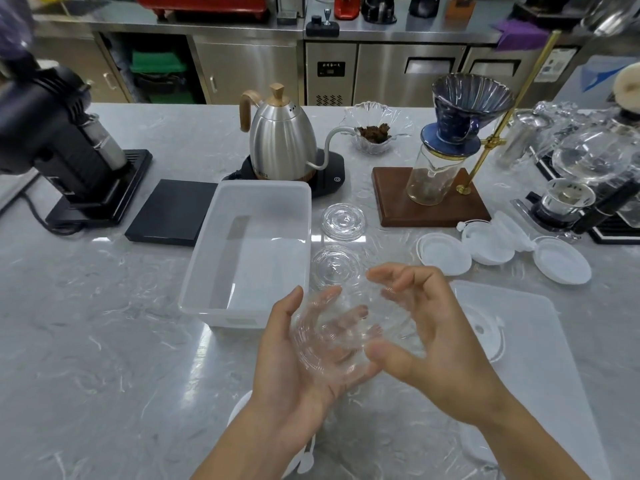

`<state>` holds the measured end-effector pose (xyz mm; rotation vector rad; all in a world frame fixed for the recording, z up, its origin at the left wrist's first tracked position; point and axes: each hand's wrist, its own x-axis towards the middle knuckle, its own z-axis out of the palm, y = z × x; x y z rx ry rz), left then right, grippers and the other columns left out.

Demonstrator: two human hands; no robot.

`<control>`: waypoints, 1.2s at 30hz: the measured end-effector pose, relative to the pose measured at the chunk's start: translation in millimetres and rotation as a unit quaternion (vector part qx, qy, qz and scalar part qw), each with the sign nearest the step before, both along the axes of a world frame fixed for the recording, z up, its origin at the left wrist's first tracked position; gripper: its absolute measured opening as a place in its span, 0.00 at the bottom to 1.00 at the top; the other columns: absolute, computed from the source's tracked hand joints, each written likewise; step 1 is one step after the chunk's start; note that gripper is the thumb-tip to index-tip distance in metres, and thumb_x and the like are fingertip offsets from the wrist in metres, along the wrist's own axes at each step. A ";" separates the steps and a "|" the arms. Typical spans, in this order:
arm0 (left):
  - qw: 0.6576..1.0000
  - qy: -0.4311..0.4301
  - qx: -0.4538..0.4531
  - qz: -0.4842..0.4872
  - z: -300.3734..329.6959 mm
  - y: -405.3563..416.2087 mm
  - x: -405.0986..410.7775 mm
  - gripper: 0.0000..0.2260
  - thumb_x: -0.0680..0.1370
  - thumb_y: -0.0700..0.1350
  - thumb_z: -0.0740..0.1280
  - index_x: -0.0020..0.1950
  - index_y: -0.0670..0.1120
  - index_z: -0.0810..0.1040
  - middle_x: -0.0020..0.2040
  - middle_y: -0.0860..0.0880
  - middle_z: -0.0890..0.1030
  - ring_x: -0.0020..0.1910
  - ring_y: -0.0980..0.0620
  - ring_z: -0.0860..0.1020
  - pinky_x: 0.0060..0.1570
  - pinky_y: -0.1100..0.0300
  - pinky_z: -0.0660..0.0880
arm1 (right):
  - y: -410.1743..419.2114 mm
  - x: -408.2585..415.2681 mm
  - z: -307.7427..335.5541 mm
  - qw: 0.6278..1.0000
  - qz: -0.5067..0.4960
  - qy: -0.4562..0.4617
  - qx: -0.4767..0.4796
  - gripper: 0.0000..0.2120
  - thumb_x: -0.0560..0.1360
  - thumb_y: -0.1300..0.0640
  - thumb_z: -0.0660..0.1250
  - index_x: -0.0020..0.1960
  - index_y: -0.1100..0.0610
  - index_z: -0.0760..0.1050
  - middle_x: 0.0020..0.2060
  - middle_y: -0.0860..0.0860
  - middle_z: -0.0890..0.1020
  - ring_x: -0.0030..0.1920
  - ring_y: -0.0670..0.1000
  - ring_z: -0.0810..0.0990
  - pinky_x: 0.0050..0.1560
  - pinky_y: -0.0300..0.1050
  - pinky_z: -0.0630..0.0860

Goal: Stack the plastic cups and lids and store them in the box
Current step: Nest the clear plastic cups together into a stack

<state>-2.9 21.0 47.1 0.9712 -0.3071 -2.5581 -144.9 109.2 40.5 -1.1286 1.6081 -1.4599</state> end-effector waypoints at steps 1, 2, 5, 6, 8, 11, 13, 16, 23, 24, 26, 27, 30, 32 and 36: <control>1.000 0.003 0.004 0.001 0.7 0.4 -0.3 0.28 0.74 0.58 0.67 0.68 0.42 0.77 0.66 0.34 0.79 0.61 0.32 0.80 0.62 0.35 0.74 | 1.4 3.0 -1.9 1.000 -0.001 -0.001 0.009 0.27 0.60 0.54 0.76 0.54 0.56 0.66 0.63 0.46 0.77 0.69 0.48 0.73 0.69 0.45 0.67; 1.000 0.008 0.007 0.003 1.4 1.2 -0.7 0.28 0.73 0.58 0.67 0.68 0.42 0.78 0.66 0.34 0.79 0.60 0.32 0.81 0.60 0.35 0.76 | 2.3 6.0 -2.9 1.000 0.001 -0.003 0.018 0.27 0.60 0.53 0.76 0.52 0.55 0.66 0.64 0.44 0.77 0.70 0.46 0.72 0.67 0.43 0.66; 1.000 0.024 0.017 0.004 4.8 3.4 -1.3 0.28 0.73 0.57 0.68 0.68 0.42 0.78 0.67 0.34 0.77 0.55 0.33 0.82 0.52 0.38 0.79 | 4.0 12.2 -3.9 0.999 0.013 0.008 0.045 0.23 0.60 0.52 0.76 0.48 0.49 0.66 0.66 0.40 0.76 0.70 0.42 0.71 0.65 0.40 0.64; 0.999 0.028 0.020 0.005 5.3 3.7 -1.4 0.28 0.73 0.57 0.68 0.67 0.42 0.78 0.67 0.34 0.77 0.54 0.33 0.82 0.51 0.39 0.80 | 4.7 13.2 -3.4 0.998 0.018 0.013 0.052 0.23 0.60 0.52 0.76 0.48 0.48 0.66 0.66 0.40 0.75 0.70 0.41 0.71 0.65 0.39 0.64; 0.999 0.040 0.020 0.003 5.3 3.5 -0.9 0.29 0.73 0.58 0.68 0.68 0.42 0.78 0.66 0.33 0.79 0.55 0.33 0.81 0.52 0.38 0.80 | 6.2 14.4 -0.4 0.997 0.029 0.028 0.066 0.24 0.61 0.53 0.77 0.50 0.47 0.67 0.67 0.39 0.74 0.70 0.40 0.70 0.65 0.36 0.64; 0.998 0.059 0.004 0.001 3.4 3.1 0.3 0.28 0.73 0.59 0.67 0.68 0.43 0.78 0.59 0.36 0.84 0.57 0.33 0.81 0.55 0.36 0.79 | 7.2 15.6 5.4 0.992 0.049 0.070 0.098 0.30 0.63 0.58 0.80 0.59 0.47 0.69 0.64 0.36 0.74 0.67 0.37 0.71 0.60 0.24 0.65; 0.998 0.056 -0.007 0.003 1.8 3.5 1.0 0.28 0.73 0.60 0.67 0.67 0.44 0.79 0.58 0.37 0.84 0.59 0.33 0.81 0.55 0.35 0.78 | 7.1 17.1 8.0 0.985 0.057 0.108 0.119 0.35 0.64 0.57 0.81 0.64 0.43 0.68 0.61 0.34 0.73 0.63 0.36 0.72 0.57 0.22 0.65; 0.999 0.047 -0.010 0.001 0.5 4.5 1.7 0.27 0.71 0.60 0.68 0.65 0.45 0.81 0.59 0.37 0.84 0.62 0.32 0.80 0.56 0.33 0.77 | 6.4 18.3 9.8 0.981 0.061 0.126 0.133 0.38 0.64 0.54 0.80 0.66 0.36 0.65 0.63 0.32 0.70 0.63 0.35 0.71 0.55 0.20 0.65; 0.999 0.032 -0.034 0.000 -4.5 5.6 4.3 0.24 0.71 0.59 0.68 0.65 0.51 0.81 0.62 0.39 0.82 0.62 0.35 0.80 0.55 0.37 0.78 | 3.4 21.9 5.1 0.981 0.071 0.134 0.121 0.34 0.67 0.47 0.79 0.67 0.36 0.66 0.66 0.30 0.68 0.68 0.33 0.67 0.59 0.21 0.62; 0.999 0.035 -0.033 -0.002 -5.2 5.5 4.5 0.24 0.71 0.60 0.67 0.65 0.51 0.81 0.63 0.38 0.81 0.62 0.34 0.80 0.56 0.36 0.77 | 3.0 22.6 4.0 0.981 0.067 0.137 0.118 0.34 0.67 0.47 0.79 0.68 0.36 0.66 0.66 0.29 0.68 0.68 0.32 0.66 0.59 0.20 0.62; 0.999 0.041 -0.033 -0.001 -6.5 5.2 5.6 0.24 0.72 0.60 0.67 0.65 0.51 0.81 0.63 0.38 0.82 0.61 0.33 0.81 0.56 0.36 0.77 | 2.6 24.3 2.0 0.980 0.072 0.143 0.116 0.35 0.66 0.46 0.79 0.68 0.36 0.66 0.66 0.28 0.67 0.68 0.32 0.66 0.59 0.20 0.61; 0.998 0.041 -0.036 0.002 -7.5 5.1 6.3 0.24 0.72 0.60 0.67 0.64 0.50 0.81 0.62 0.39 0.83 0.60 0.34 0.82 0.54 0.37 0.78 | 2.0 24.4 1.8 0.980 0.081 0.139 0.117 0.36 0.66 0.45 0.78 0.69 0.36 0.66 0.67 0.28 0.67 0.68 0.32 0.66 0.60 0.20 0.62; 0.998 0.043 -0.037 0.025 -6.7 4.3 8.6 0.22 0.72 0.59 0.67 0.61 0.49 0.83 0.60 0.37 0.83 0.53 0.35 0.83 0.49 0.42 0.79 | -5.2 12.9 -5.1 0.988 0.072 0.083 0.107 0.31 0.69 0.46 0.76 0.69 0.39 0.69 0.66 0.30 0.72 0.67 0.31 0.69 0.61 0.24 0.65; 0.998 0.044 -0.030 0.037 -5.1 3.6 10.6 0.21 0.73 0.58 0.67 0.59 0.48 0.84 0.62 0.36 0.83 0.51 0.35 0.84 0.47 0.43 0.80 | -11.9 -7.4 -19.1 0.991 0.009 0.090 0.099 0.25 0.72 0.46 0.73 0.68 0.42 0.71 0.65 0.34 0.76 0.67 0.35 0.71 0.65 0.31 0.66; 0.998 0.039 -0.019 0.037 -3.5 3.2 15.4 0.20 0.72 0.59 0.67 0.55 0.48 0.85 0.62 0.35 0.82 0.53 0.33 0.83 0.45 0.43 0.80 | -23.9 -54.2 -55.2 0.922 -0.005 0.332 0.197 0.26 0.75 0.49 0.71 0.71 0.50 0.68 0.71 0.46 0.69 0.72 0.47 0.68 0.71 0.43 0.65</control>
